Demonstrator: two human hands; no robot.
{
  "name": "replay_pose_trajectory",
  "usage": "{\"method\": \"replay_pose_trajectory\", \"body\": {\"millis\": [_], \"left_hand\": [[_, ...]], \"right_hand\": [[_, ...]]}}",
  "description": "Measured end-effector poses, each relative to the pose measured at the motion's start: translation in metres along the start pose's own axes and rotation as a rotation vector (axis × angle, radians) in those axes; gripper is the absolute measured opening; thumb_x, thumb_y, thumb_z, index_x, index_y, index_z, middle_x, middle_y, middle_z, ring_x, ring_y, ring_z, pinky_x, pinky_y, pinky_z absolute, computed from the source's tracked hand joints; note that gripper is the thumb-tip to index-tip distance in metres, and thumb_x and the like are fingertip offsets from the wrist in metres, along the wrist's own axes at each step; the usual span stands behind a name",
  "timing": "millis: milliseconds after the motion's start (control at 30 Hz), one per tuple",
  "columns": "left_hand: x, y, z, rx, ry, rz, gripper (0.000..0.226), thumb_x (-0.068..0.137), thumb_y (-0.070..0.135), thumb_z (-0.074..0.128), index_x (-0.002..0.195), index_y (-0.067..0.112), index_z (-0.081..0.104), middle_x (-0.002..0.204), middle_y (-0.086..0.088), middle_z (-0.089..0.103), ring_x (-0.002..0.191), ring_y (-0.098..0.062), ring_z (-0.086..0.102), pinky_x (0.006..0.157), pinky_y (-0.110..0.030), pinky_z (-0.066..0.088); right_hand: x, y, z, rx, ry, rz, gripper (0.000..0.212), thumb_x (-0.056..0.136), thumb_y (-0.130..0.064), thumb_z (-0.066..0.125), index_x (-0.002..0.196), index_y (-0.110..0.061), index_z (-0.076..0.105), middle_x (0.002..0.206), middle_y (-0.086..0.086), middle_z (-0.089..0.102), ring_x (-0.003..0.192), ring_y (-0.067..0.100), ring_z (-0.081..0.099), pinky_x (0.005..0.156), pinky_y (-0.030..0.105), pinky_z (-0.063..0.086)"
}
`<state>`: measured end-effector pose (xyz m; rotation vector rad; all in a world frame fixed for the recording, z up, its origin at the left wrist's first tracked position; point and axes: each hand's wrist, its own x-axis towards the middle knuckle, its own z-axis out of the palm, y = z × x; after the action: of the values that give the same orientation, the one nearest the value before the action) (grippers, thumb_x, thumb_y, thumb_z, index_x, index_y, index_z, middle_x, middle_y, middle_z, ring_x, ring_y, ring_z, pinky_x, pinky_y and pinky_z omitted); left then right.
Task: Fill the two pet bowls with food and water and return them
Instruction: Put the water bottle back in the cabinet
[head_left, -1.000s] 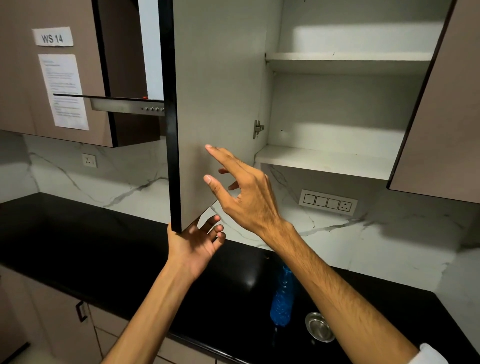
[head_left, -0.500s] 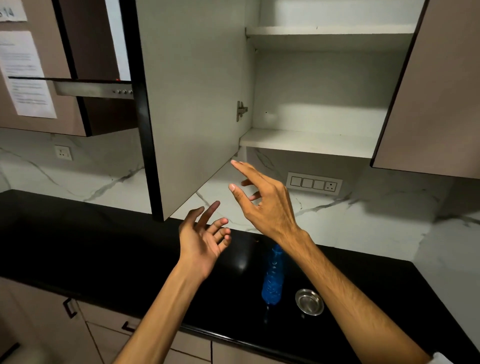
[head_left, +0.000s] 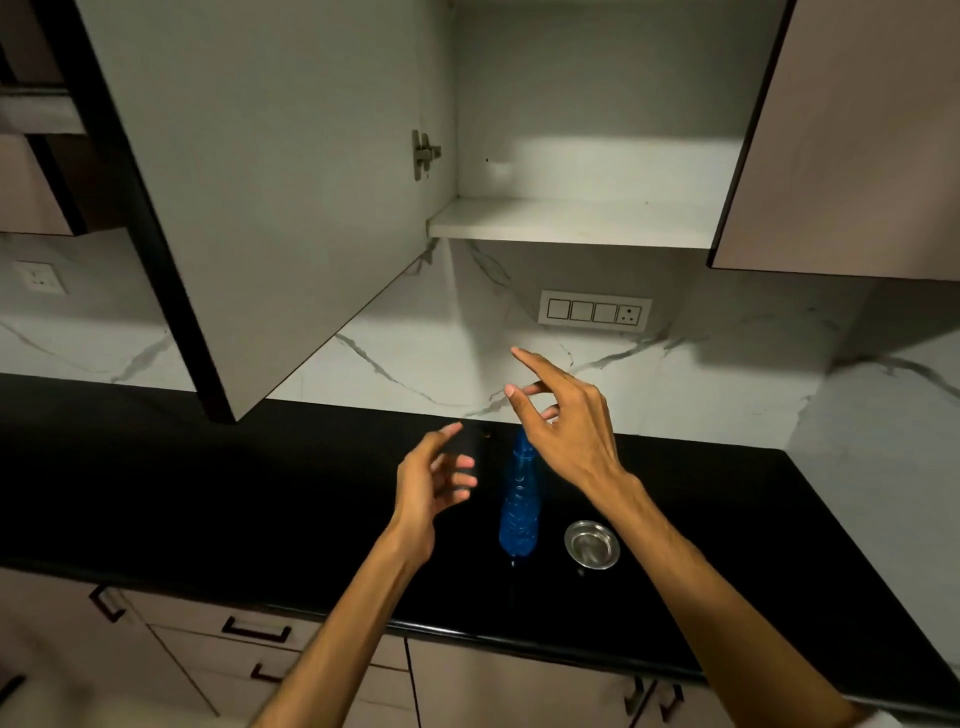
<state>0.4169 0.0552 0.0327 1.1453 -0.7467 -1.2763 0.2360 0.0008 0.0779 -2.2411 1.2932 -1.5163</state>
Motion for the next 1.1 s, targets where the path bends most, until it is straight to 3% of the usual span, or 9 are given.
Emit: {"method": "replay_pose_trajectory", "body": {"millis": [133, 433, 500, 567, 667, 800, 967, 1100], "left_hand": [[0.020, -0.031, 0.006, 0.108, 0.037, 0.008, 0.028, 0.103, 0.036, 0.051, 0.119, 0.026, 0.071, 0.081, -0.007, 0.071, 0.069, -0.019, 0.066, 0.060, -0.028, 0.054], [0.079, -0.108, 0.015, 0.411, 0.039, 0.028, 0.032, 0.097, 0.022, 0.067, 0.129, 0.020, 0.067, 0.103, -0.007, 0.075, 0.086, -0.015, 0.067, 0.076, -0.034, 0.057], [0.093, -0.125, 0.016, 0.495, 0.039, 0.002, 0.040, 0.093, 0.022, 0.073, 0.132, 0.021, 0.066, 0.105, -0.007, 0.073, 0.093, -0.015, 0.070, 0.087, -0.039, 0.059], [0.107, -0.140, 0.015, 0.574, 0.051, -0.025, 0.048, 0.088, 0.021, 0.078, 0.134, 0.021, 0.065, 0.107, -0.003, 0.070, 0.100, -0.015, 0.070, 0.095, -0.039, 0.057], [0.125, -0.161, 0.016, 0.656, 0.063, -0.071, 0.060, 0.083, 0.022, 0.083, 0.139, 0.022, 0.060, 0.118, 0.002, 0.064, 0.108, -0.012, 0.062, 0.090, -0.024, 0.049], [0.143, -0.187, 0.018, 0.708, 0.045, -0.136, 0.074, 0.080, 0.022, 0.085, 0.147, 0.022, 0.052, 0.135, -0.003, 0.060, 0.117, -0.009, 0.054, 0.095, -0.022, 0.042], [0.166, -0.204, 0.024, 0.737, 0.034, -0.186, 0.085, 0.076, 0.017, 0.087, 0.151, 0.019, 0.048, 0.141, -0.004, 0.057, 0.128, -0.015, 0.054, 0.101, -0.024, 0.043], [0.180, -0.210, 0.031, 0.714, -0.004, -0.185, 0.079, 0.071, 0.016, 0.088, 0.141, 0.026, 0.055, 0.124, 0.011, 0.066, 0.107, -0.001, 0.063, 0.078, -0.007, 0.046]], "right_hand": [[-0.014, 0.044, 0.007, -0.043, -0.007, 0.100, 0.053, 0.099, -0.054, 0.062, 0.148, -0.037, 0.054, 0.111, -0.004, 0.078, 0.055, 0.004, 0.067, 0.065, 0.036, 0.065], [-0.030, 0.141, 0.035, -0.108, -0.159, 0.324, 0.060, 0.095, -0.063, 0.061, 0.148, -0.037, 0.053, 0.105, -0.004, 0.078, 0.061, 0.003, 0.069, 0.073, 0.036, 0.065], [-0.034, 0.159, 0.045, -0.088, -0.199, 0.391, 0.066, 0.089, -0.066, 0.066, 0.148, -0.037, 0.053, 0.110, -0.003, 0.077, 0.073, 0.004, 0.072, 0.077, 0.039, 0.064], [-0.037, 0.174, 0.056, -0.054, -0.256, 0.454, 0.077, 0.084, -0.066, 0.073, 0.150, -0.033, 0.050, 0.123, -0.001, 0.074, 0.096, 0.009, 0.074, 0.083, 0.042, 0.064], [-0.039, 0.193, 0.072, 0.002, -0.346, 0.543, 0.096, 0.076, -0.063, 0.083, 0.155, -0.028, 0.044, 0.138, 0.003, 0.067, 0.117, 0.013, 0.067, 0.091, 0.043, 0.062], [-0.044, 0.212, 0.090, 0.070, -0.435, 0.631, 0.116, 0.066, -0.065, 0.089, 0.160, -0.024, 0.036, 0.148, 0.004, 0.059, 0.126, 0.015, 0.062, 0.099, 0.040, 0.059], [-0.044, 0.227, 0.109, 0.077, -0.517, 0.648, 0.122, 0.061, -0.067, 0.090, 0.162, -0.028, 0.032, 0.151, 0.002, 0.057, 0.132, 0.014, 0.059, 0.103, 0.034, 0.055], [-0.045, 0.238, 0.117, 0.050, -0.582, 0.617, 0.119, 0.061, -0.067, 0.088, 0.160, -0.032, 0.032, 0.148, -0.001, 0.060, 0.130, 0.015, 0.061, 0.104, 0.034, 0.055]]}}
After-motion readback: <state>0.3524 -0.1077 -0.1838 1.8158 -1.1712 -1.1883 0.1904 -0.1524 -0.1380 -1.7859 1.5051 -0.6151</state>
